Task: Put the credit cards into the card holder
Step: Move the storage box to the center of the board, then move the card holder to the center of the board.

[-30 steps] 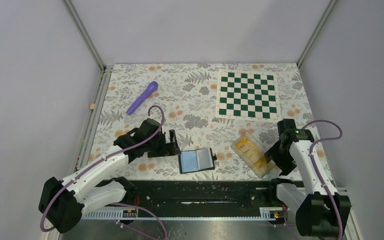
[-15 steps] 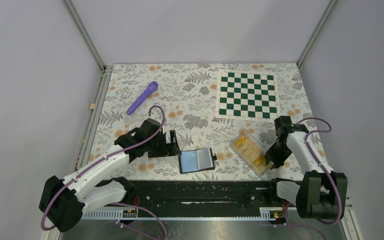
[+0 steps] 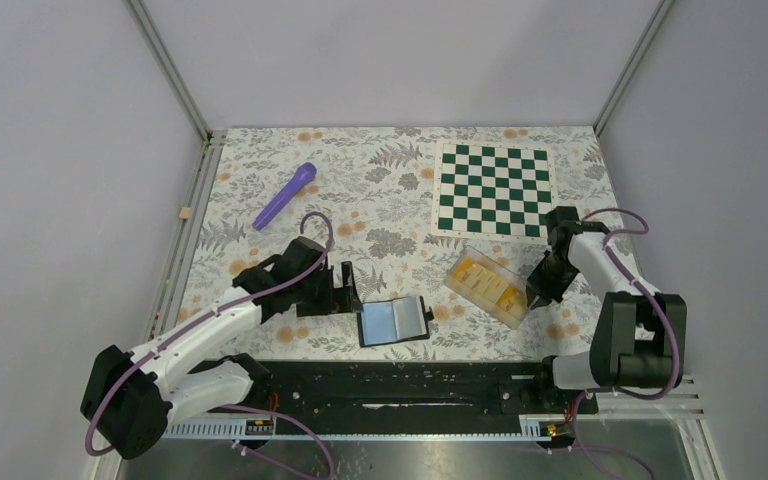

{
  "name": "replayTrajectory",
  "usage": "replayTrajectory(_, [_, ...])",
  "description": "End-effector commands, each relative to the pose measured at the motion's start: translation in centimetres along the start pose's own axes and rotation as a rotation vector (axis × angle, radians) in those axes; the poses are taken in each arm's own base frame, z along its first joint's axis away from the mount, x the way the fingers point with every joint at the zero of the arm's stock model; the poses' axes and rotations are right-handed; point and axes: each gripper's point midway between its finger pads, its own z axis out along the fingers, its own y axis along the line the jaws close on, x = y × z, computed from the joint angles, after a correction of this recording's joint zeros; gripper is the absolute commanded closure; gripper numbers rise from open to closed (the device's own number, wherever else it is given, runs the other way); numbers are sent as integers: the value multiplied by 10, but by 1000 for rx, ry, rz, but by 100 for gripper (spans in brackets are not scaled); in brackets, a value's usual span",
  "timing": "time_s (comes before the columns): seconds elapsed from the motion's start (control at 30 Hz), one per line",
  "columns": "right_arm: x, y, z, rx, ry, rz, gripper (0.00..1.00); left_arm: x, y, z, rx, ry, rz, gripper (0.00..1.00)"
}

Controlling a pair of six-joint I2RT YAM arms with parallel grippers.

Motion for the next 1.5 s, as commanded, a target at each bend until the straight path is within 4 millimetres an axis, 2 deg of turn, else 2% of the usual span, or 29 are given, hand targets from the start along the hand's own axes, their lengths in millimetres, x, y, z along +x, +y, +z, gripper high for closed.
replayTrajectory(0.0, [-26, 23, -6, -51, -31, -51, 85, -8, -11, 0, 42, -7, 16, 9])
replayTrajectory(0.23, [-40, 57, -7, -93, -10, -108, 87, -3, -9, 4, 37, 18, 14, 9])
replayTrajectory(0.57, [-39, 124, -20, -89, -41, -310, 87, 18, 0, 26, 31, 117, -7, 9])
replayTrajectory(0.73, [-41, 144, -24, -63, -61, -396, 87, 27, 5, 36, 13, 173, -10, 9])
replayTrajectory(0.87, [-35, 159, -26, -62, -55, -462, 87, 30, 8, 43, 3, 206, -3, 10])
replayTrajectory(1.27, [-6, 188, -25, -60, -21, -636, 85, 19, 4, 60, -14, 260, 66, 20])
replayTrajectory(1.33, [-5, 190, -27, -71, -25, -643, 83, 17, 2, 64, -14, 271, 74, 24])
replayTrajectory(1.47, [1, 197, -38, -146, -18, -659, 60, 12, -4, 71, -11, 285, 98, 33])
